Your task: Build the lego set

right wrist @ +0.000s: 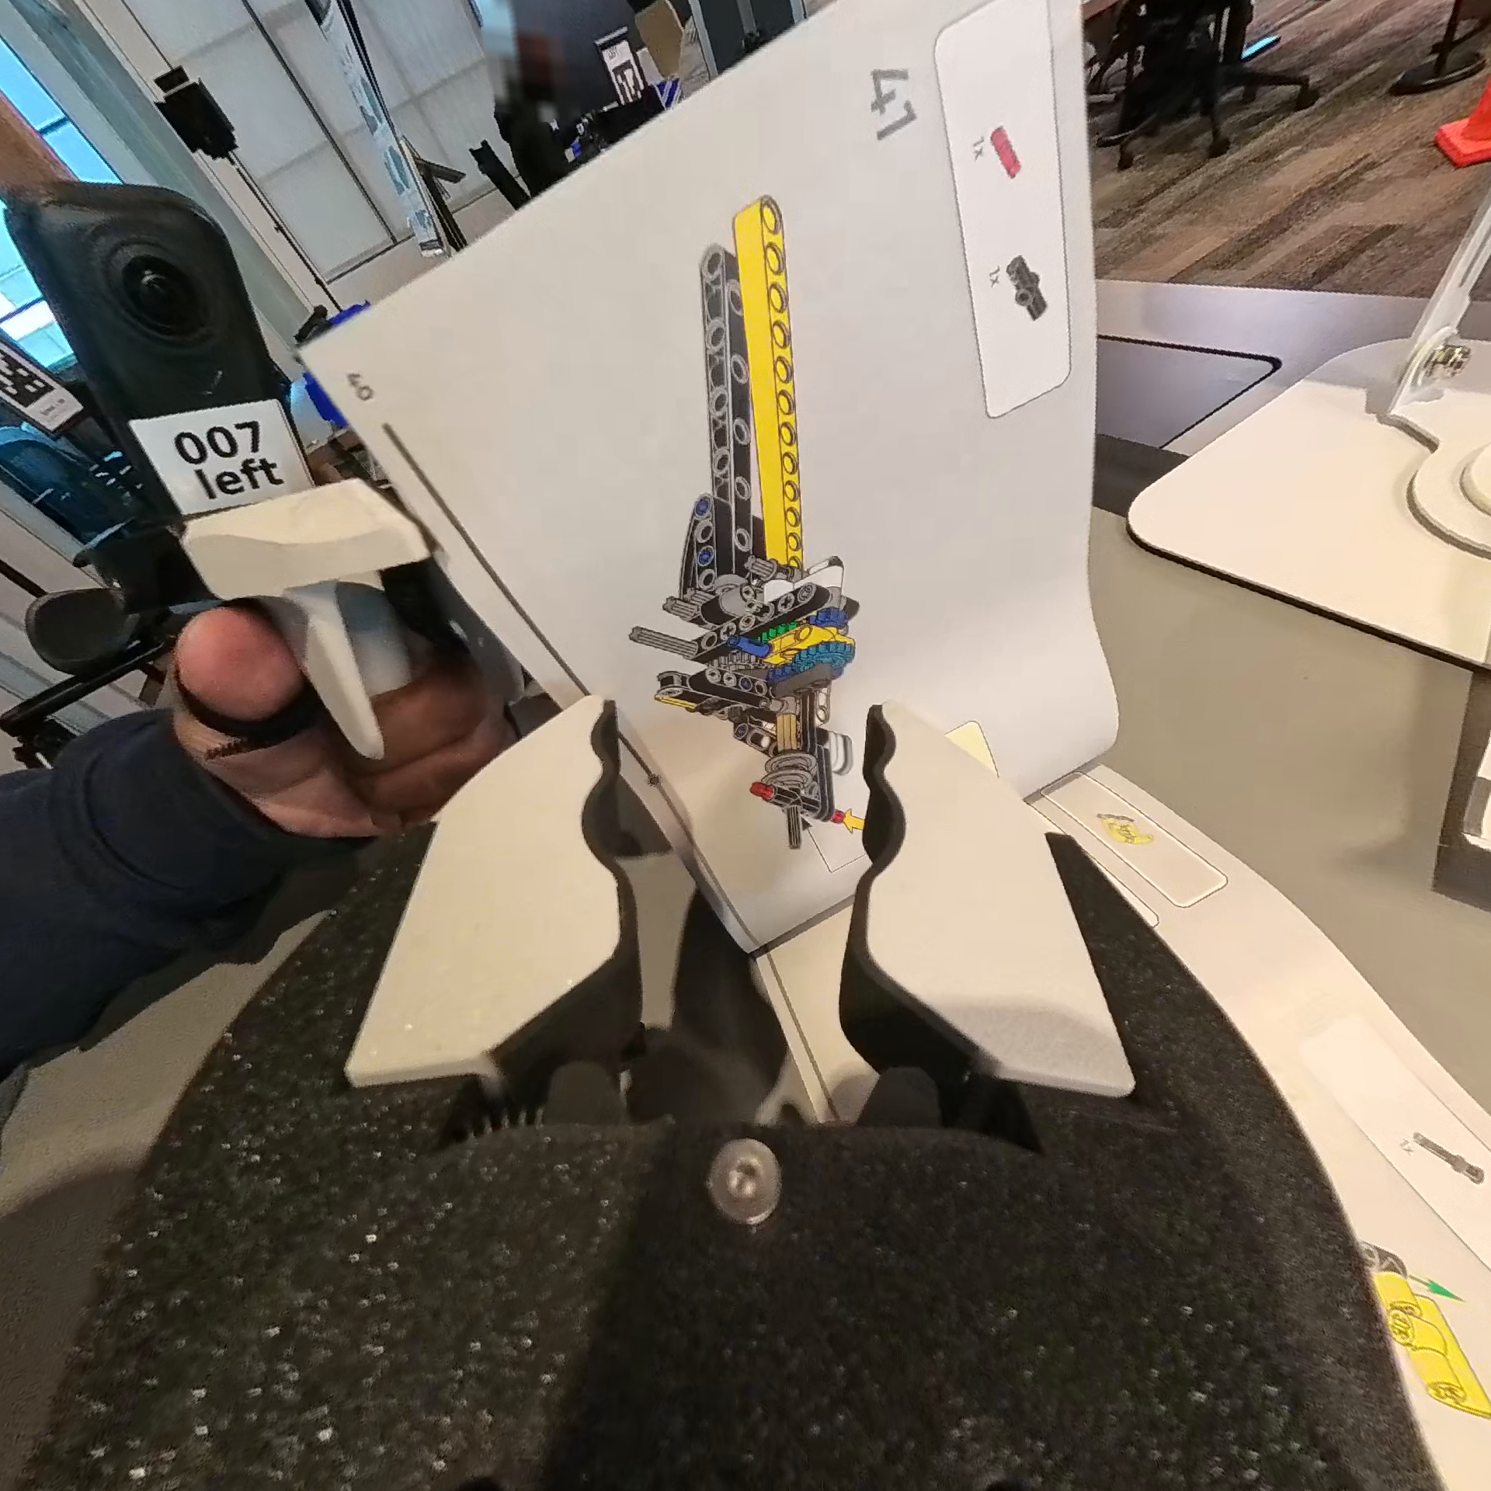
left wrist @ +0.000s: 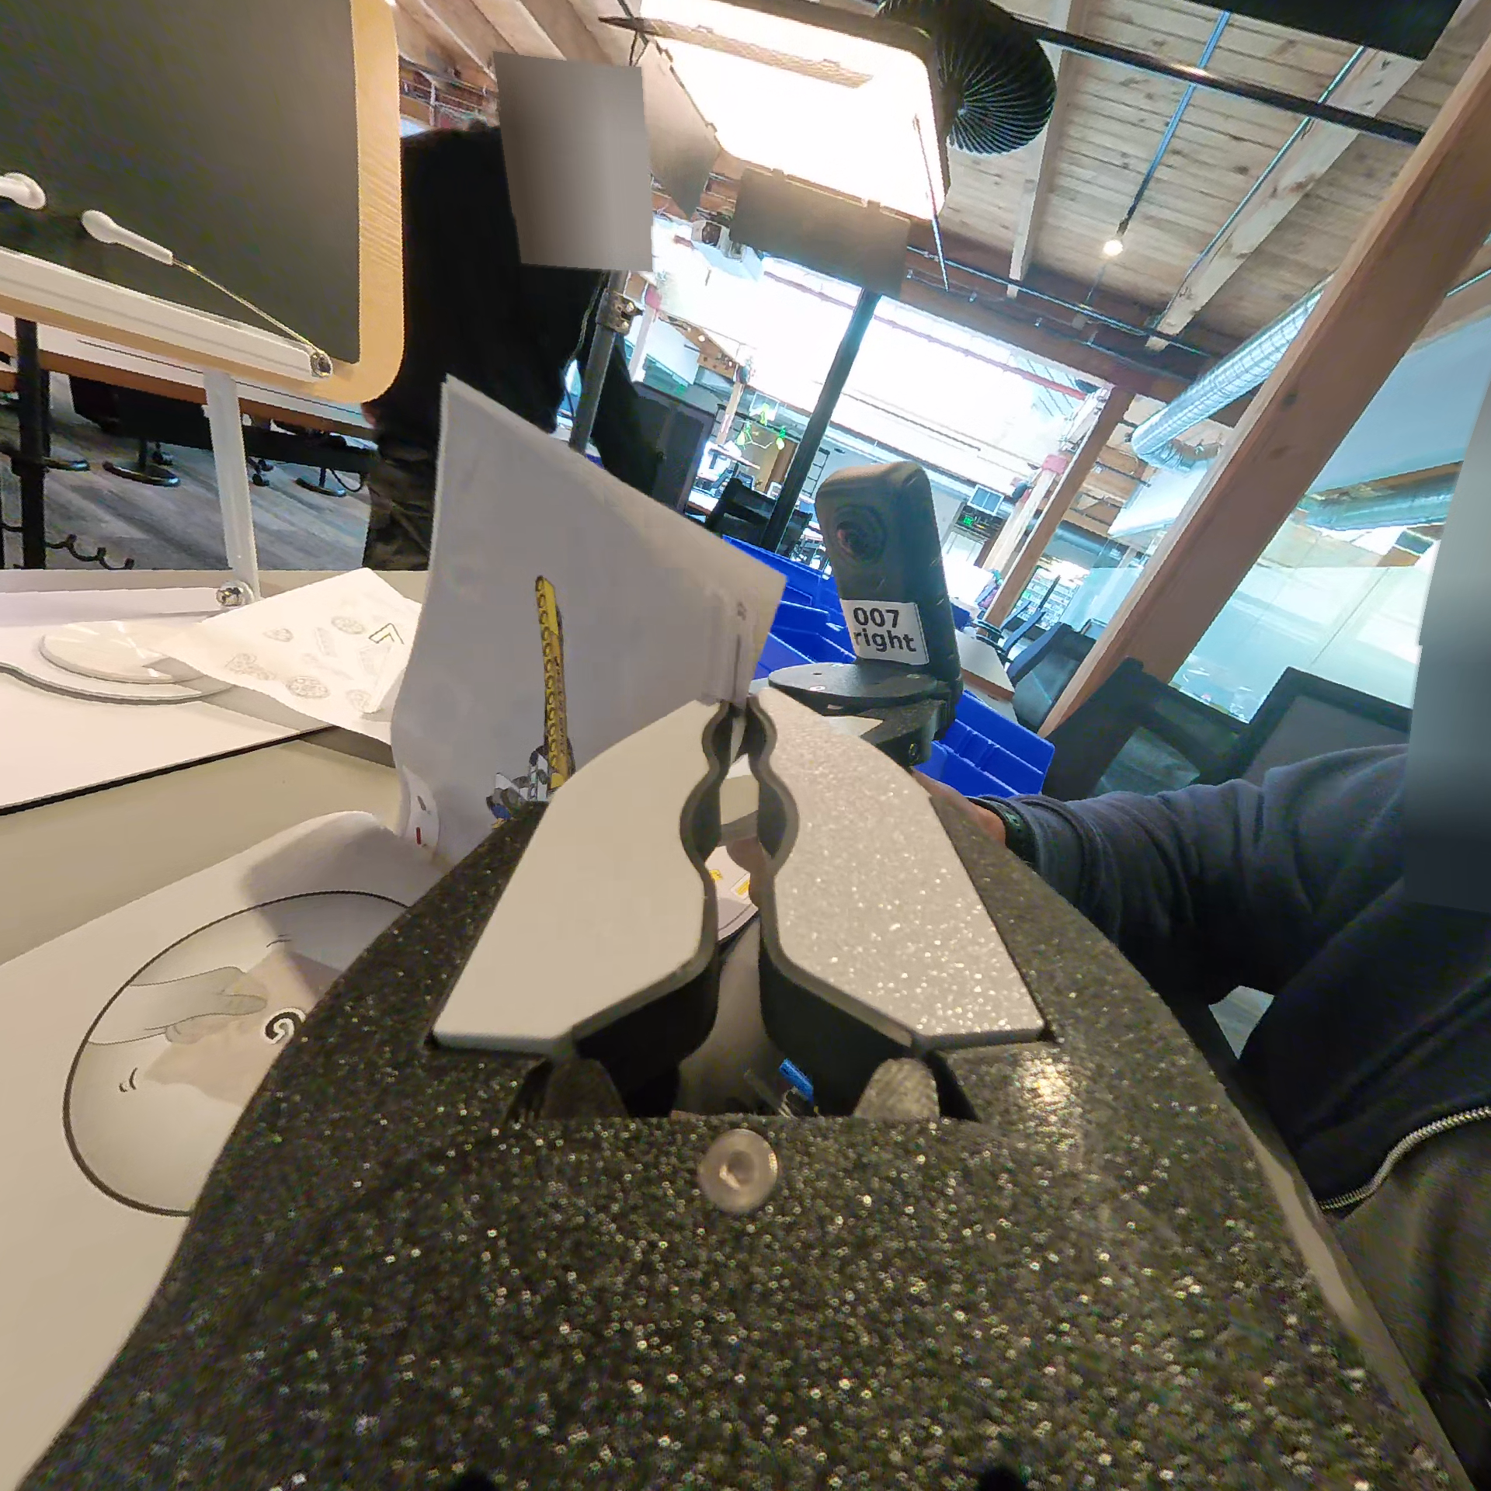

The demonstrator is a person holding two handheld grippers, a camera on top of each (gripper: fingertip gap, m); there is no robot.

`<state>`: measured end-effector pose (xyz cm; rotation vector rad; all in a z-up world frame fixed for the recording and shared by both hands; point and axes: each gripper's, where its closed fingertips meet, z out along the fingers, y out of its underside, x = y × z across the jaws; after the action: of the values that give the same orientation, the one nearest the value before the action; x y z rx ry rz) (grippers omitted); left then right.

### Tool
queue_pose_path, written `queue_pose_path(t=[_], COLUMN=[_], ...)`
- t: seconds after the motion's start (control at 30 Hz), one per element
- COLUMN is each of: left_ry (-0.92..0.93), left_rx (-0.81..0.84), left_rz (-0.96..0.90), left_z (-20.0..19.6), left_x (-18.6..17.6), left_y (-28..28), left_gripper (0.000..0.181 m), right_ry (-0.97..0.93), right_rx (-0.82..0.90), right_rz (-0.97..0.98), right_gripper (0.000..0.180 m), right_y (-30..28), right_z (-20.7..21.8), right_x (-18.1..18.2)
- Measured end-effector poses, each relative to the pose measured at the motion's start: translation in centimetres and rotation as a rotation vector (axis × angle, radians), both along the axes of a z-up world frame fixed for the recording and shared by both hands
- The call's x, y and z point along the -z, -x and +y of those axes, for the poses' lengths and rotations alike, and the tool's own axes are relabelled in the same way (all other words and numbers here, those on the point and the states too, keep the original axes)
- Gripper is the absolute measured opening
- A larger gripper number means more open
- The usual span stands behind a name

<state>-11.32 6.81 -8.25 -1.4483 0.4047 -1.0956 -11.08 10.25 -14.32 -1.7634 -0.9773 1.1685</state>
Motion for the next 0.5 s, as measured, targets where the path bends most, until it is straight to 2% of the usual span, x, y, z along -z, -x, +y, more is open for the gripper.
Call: queue_pose_path(t=[0.5], left_ry=[-0.008], left_rx=[0.017], left_rz=[-0.026], left_z=[-0.12], left_x=[-0.16], left_y=[-0.04], left_gripper=[0.0], right_ry=[0.003], right_rx=[-0.015], right_rz=[0.004], right_gripper=[0.058], right_y=[0.18], right_z=[-0.2], right_x=[0.0])
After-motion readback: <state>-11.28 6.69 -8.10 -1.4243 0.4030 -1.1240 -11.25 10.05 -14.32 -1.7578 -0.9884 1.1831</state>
